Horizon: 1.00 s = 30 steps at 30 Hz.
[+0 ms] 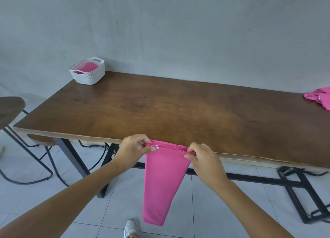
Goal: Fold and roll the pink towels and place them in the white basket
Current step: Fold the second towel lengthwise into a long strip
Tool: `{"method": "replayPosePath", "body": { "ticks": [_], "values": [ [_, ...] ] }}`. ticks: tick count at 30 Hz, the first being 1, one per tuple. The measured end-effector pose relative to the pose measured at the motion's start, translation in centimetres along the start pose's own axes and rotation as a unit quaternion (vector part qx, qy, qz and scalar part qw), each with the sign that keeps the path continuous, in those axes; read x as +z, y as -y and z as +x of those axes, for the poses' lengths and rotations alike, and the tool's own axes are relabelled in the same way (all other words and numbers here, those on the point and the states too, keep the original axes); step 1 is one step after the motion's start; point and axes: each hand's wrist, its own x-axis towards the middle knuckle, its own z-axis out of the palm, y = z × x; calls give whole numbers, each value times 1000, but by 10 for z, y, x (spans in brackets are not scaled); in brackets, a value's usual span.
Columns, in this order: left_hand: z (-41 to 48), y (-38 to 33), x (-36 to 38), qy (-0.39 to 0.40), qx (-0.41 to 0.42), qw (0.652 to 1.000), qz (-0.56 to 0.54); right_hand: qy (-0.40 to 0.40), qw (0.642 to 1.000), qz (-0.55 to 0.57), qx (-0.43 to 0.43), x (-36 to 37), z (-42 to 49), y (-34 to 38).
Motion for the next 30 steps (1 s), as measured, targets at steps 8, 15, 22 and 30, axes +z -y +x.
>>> {"method": "replayPosePath", "body": {
  "ticks": [8, 15, 22, 30],
  "values": [
    [9, 8, 11, -44, -69, 995, -59, -24, 996, 49, 76, 19, 18, -5],
    [40, 20, 18, -64, -94, 993, -18, -81, 966, 172, 177, 45, 55, -15],
    [86, 31, 29, -93, -108, 990, 9, -124, 913, 254, 295, 77, 106, -19],
    [130, 72, 49, -97, -115, 968, 200, -91, 956, 18, 280, 113, 145, -43]
  ]
}}
